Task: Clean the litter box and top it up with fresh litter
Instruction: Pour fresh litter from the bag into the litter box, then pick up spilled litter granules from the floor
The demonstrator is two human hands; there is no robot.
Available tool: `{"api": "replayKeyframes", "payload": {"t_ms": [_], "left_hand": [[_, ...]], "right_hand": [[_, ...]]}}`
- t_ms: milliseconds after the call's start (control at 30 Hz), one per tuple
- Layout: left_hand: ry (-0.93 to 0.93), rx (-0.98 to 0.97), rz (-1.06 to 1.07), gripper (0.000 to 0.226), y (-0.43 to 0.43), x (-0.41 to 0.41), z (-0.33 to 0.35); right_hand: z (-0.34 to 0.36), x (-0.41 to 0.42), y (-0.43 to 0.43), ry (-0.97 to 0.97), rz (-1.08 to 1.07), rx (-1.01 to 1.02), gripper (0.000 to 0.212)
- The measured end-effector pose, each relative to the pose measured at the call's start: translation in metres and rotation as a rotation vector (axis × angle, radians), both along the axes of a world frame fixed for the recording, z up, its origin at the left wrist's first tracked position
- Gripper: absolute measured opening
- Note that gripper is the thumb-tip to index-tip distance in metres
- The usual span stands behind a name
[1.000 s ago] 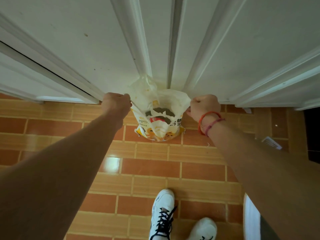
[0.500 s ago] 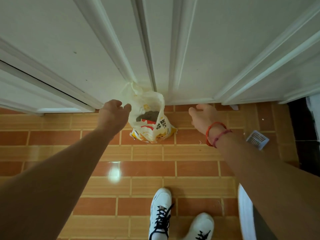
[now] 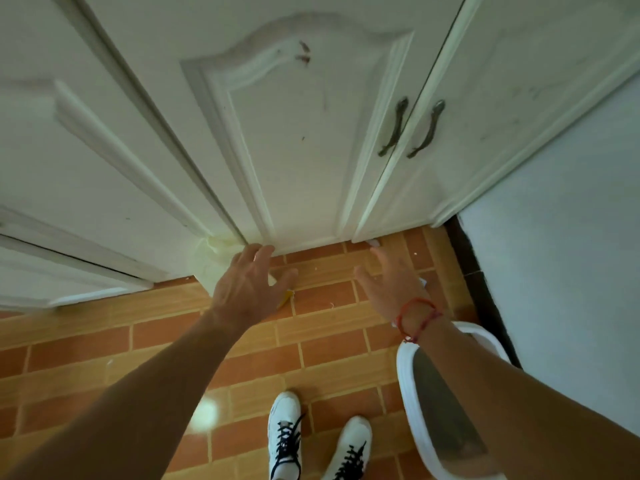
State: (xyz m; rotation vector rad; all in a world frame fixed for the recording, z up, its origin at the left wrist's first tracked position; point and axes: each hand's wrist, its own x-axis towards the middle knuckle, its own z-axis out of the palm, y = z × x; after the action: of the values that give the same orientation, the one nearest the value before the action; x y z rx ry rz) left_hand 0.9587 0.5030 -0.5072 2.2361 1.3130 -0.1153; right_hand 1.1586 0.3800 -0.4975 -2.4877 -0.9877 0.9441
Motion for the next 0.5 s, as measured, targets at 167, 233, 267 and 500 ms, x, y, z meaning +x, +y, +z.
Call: {"api": "replayKeyframes", "payload": {"t_ms": [167,233,267,500], "left_hand": [[0.016,0.098,-0.224,0.083,-0.036,0.025,0.063],[0.012,0.119,-0.279,0.084,-0.049,0.036,0.086],[0.004,0.128,-0.304,0.086,-0.055,0.041,0.098],[0.055,0.161,-0.477,0.095,-0.111,0.066,0.172]], "right_hand": [[-0.039,0.056,-0.101,0.308,-0.087,-0.359,0.046],[-0.014,0.058,-0.120,0.231,-0.143,-0.285,0.049],[0.027,0.051,-0.119,0.075,-0.156,-0.179,0.051],[0.164,0.029,-0.184,-0.279,-0.049,-0.094,0.049]]}}
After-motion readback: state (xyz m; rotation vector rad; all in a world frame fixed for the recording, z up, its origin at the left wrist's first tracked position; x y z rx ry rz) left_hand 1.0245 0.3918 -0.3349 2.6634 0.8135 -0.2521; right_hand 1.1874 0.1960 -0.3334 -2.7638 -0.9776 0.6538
